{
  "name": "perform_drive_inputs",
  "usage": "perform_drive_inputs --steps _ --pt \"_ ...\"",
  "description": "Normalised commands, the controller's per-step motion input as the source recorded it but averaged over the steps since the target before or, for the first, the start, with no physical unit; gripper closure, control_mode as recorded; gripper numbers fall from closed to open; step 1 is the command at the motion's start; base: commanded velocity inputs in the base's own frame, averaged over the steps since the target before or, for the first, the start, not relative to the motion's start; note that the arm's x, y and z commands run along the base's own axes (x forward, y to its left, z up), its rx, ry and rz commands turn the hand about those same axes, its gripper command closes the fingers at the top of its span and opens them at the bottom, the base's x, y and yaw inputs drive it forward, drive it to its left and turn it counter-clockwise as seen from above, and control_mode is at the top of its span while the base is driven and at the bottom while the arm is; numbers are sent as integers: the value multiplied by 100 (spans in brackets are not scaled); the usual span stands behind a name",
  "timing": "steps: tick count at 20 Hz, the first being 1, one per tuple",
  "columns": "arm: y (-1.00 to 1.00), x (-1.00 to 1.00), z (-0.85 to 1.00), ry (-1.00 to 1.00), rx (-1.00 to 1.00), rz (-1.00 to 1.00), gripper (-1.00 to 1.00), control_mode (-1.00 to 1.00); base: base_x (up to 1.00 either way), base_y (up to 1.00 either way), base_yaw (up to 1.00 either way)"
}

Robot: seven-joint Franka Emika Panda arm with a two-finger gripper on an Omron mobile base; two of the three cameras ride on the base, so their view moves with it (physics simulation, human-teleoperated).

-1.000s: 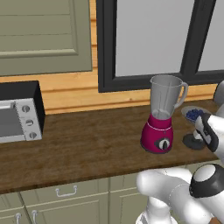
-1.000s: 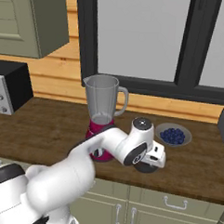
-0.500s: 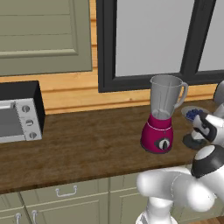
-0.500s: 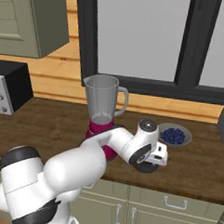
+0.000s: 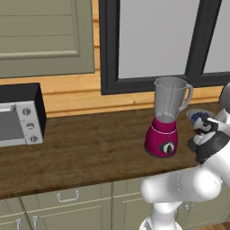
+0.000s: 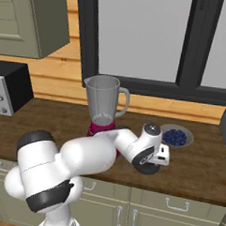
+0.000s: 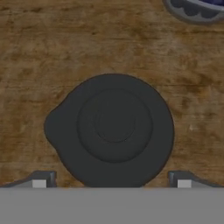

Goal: Close the lid blender by securely placing the lid on top.

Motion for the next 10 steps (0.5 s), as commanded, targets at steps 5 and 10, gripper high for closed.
perform_drive_inputs --steps 5,10 --pt "-14 24 -20 0 1 9 -100 -100 0 0 0" --pt "-6 25 -19 0 0 7 -100 -100 0 0 0"
